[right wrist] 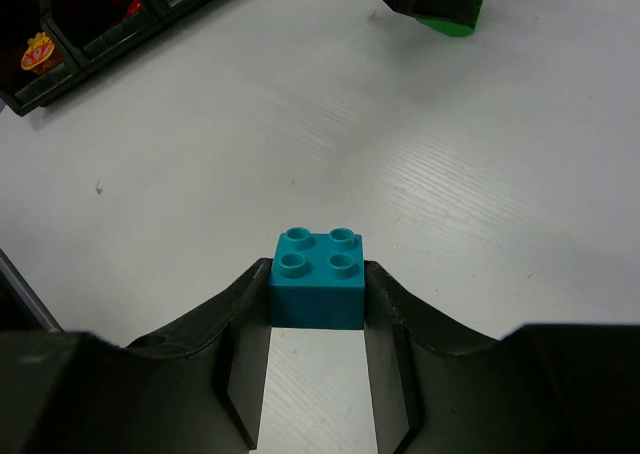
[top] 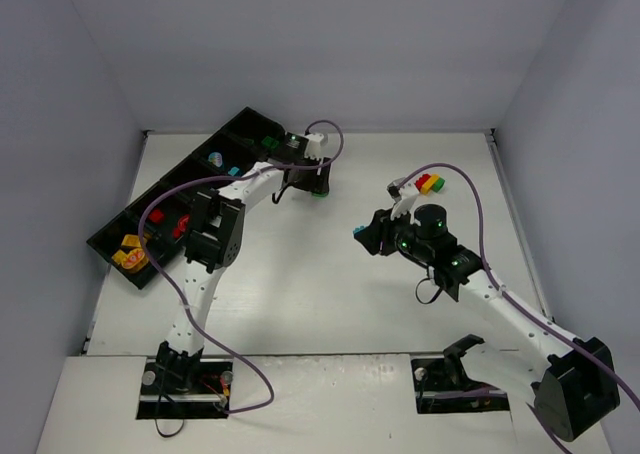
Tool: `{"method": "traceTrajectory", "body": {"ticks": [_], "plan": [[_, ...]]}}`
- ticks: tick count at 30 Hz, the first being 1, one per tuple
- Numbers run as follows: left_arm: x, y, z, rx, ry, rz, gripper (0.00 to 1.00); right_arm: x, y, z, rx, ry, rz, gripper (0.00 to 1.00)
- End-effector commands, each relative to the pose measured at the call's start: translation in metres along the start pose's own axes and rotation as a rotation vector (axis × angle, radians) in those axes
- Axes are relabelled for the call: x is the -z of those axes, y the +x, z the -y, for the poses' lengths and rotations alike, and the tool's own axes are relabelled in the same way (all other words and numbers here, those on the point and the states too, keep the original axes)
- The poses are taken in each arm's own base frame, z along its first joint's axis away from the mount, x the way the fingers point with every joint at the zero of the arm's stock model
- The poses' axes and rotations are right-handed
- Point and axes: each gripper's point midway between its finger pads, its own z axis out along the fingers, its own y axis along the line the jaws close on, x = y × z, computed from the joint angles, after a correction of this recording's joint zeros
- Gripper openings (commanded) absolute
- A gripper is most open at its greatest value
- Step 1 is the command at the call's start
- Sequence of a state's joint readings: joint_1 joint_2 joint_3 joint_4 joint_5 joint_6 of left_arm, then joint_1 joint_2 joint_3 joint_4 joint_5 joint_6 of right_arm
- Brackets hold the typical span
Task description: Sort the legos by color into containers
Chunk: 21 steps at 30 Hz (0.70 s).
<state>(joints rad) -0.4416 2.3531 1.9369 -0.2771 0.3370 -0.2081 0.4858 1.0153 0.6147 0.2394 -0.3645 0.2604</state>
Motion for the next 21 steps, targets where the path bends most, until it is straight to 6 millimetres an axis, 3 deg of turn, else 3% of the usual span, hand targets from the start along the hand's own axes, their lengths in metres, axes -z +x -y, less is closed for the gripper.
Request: {"method": "traceTrajectory", "body": {"ticks": [1,9,15,17,18,21], "plan": [[0.01,-0.018,0.01,-0.047,0.004,0.045,0.63,0.003,-0.022,-0.013,0.024,-0.049,0.076,0.09],[0.006,-0.008,0.003,-0.036,-0.027,0.024,0.61,0.004,-0.019,-0.014,0.019,-0.052,0.07,0.09],[0.004,-0.005,0.005,-0.03,-0.027,0.023,0.51,0.005,-0.019,-0.014,0.019,-0.05,0.074,0.09],[0.005,-0.006,0.006,-0.032,-0.023,0.027,0.45,0.005,-0.018,-0.013,0.019,-0.048,0.073,0.09],[0.005,-0.005,0.005,-0.029,-0.024,0.023,0.35,0.005,-0.017,-0.013,0.017,-0.047,0.07,0.09],[0.007,-0.007,0.006,-0.02,-0.025,0.038,0.23,0.005,-0.016,-0.013,0.016,-0.047,0.068,0.09]]}}
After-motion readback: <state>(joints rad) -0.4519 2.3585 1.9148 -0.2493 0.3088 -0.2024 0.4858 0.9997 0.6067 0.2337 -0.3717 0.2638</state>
